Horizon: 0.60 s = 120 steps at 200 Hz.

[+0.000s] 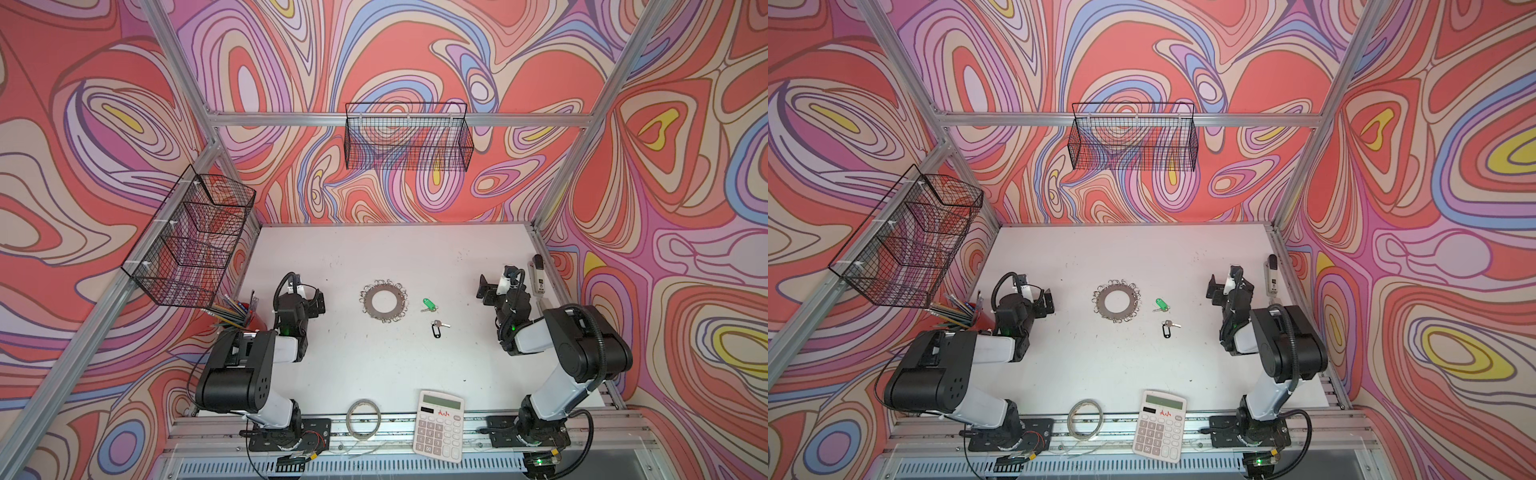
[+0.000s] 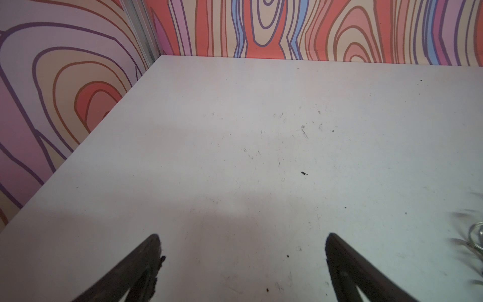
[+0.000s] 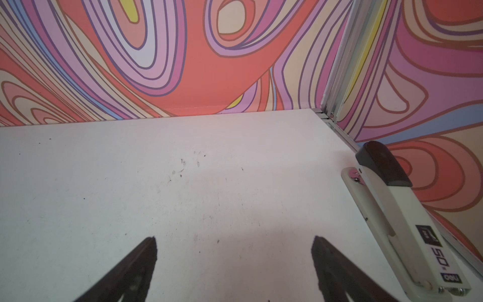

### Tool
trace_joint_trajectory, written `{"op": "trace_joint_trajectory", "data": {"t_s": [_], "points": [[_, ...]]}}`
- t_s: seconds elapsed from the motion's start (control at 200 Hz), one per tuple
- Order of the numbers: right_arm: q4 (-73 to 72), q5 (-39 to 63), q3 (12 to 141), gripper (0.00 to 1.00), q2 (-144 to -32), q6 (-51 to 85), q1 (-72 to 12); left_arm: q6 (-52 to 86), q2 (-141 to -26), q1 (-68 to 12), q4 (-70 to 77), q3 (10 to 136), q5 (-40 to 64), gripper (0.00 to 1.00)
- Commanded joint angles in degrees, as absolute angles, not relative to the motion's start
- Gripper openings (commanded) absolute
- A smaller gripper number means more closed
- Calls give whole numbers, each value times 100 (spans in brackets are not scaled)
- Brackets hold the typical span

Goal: Attach keys to a key ring
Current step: Pick up the keyring from the center of the table.

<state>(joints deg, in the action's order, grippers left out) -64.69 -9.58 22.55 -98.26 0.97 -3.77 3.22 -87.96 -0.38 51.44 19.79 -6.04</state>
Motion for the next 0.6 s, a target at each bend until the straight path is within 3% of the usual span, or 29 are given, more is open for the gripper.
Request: {"op": "trace_joint_trajectory", "data": {"t_s": [0.0, 0.596], "points": [[-6451, -940, 2254, 98, -9815, 104, -352, 319, -8815, -18, 5243, 2074, -598, 100], [-6475, -943, 2229, 98, -9800, 101, -352, 325, -8803, -18, 5237, 2066, -617, 100]]}}
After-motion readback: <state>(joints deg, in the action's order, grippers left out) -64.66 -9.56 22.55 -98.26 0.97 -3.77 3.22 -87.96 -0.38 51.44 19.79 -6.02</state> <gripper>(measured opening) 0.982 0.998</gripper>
